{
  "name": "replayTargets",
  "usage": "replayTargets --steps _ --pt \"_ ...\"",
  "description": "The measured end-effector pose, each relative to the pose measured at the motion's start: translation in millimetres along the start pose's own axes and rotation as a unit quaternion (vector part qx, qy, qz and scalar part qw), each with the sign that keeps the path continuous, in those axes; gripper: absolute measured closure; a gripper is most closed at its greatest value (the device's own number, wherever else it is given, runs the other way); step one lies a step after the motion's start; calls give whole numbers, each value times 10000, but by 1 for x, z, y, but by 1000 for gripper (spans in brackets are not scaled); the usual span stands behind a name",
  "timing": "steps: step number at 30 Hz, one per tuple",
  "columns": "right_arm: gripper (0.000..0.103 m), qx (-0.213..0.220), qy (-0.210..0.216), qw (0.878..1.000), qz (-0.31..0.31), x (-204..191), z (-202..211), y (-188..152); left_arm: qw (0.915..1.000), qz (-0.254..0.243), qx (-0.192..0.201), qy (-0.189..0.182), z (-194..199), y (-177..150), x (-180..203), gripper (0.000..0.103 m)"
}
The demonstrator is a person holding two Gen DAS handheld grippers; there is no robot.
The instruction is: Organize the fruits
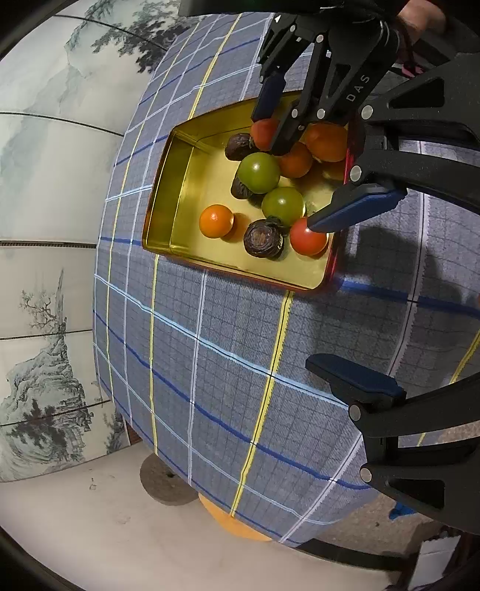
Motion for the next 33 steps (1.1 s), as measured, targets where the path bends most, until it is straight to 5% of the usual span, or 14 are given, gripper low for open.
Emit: replayTargets --steps 10,24,33 --pt "50 107 55 9999 0 -4 18 -2 10000 -41 42 42 7 0 4 34" --pt "11 128 64 9999 -86 -12 42 -12 9999 -124 85 59 12 -1 10 34" --pt "6 -59 19 9999 -105 -14 42 -23 9998 -176 107 16 15 -1 16 34"
Point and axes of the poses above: each gripper's, at about its wrist camera, not at the fingertips, and z roughly against the way its jaws point, x to its right, y to its top, the point moved 1 cm from there along -z, roughly the way its jaws point, and after that the axes turned 2 degrees about z, right-handed, at the moved point
